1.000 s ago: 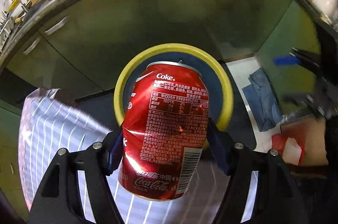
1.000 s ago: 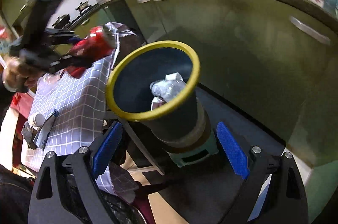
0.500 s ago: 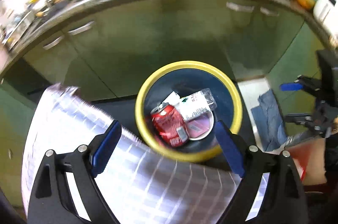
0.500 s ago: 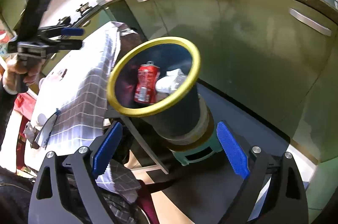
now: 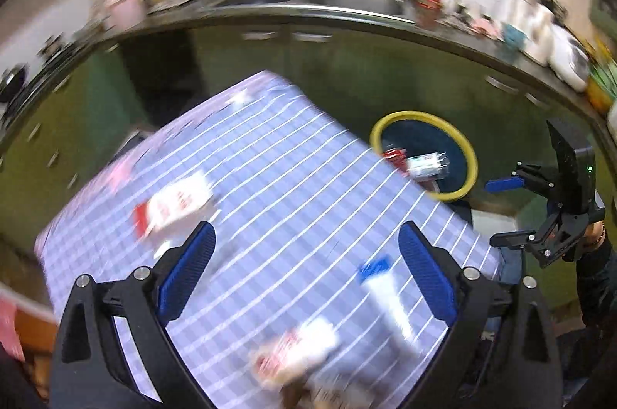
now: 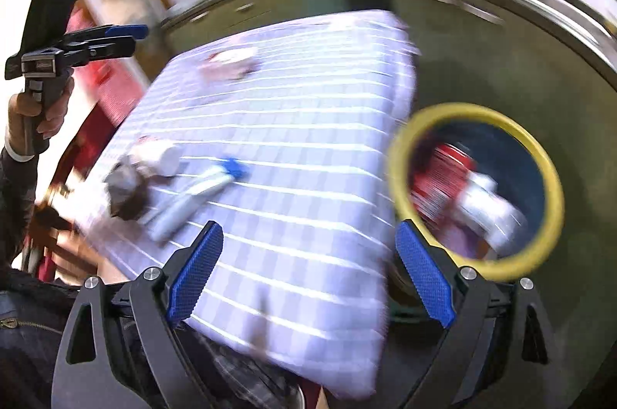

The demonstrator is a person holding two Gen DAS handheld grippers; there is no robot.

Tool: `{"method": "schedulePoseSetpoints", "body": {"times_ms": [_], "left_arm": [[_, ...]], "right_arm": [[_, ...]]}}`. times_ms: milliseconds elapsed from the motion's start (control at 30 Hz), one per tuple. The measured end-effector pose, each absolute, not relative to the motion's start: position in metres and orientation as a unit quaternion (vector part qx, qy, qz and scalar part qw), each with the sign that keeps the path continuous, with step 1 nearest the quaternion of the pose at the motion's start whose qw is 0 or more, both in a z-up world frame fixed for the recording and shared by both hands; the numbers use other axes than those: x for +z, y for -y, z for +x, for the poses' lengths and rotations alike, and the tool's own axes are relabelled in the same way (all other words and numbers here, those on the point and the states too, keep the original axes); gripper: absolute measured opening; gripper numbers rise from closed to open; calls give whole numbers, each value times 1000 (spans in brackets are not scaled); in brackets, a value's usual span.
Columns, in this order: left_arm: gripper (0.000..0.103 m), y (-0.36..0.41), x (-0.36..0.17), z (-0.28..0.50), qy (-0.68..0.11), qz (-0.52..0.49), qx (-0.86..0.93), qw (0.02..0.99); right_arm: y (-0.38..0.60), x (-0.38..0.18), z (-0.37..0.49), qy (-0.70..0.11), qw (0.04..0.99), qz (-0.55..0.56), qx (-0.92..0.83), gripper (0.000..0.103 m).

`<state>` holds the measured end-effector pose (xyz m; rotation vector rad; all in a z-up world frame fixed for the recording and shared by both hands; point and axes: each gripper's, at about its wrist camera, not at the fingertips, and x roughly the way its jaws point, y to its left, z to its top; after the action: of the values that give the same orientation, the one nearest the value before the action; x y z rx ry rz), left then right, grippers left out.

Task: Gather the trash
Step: 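Reach to the clear plastic cup and grasp it with the right gripper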

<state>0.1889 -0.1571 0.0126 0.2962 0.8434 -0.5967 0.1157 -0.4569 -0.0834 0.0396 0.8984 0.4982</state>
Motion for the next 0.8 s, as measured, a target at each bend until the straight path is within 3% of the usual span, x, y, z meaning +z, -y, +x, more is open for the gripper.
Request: {"method": "schedulePoseSetpoints", "body": {"times_ms": [300,533,800], "left_arm": [[92,54,-1,141,-412,82,-219,881],[92,32,-14,123,-427,57,-203,879],[92,24,-20,119,-438,49,-190,877]], "right_arm": [[344,-53,200,-401,841,-65,358,90],[261,-56,279,-381,812,-124,426,90],[180,-76,318,-378,753,-283,458,90]]}}
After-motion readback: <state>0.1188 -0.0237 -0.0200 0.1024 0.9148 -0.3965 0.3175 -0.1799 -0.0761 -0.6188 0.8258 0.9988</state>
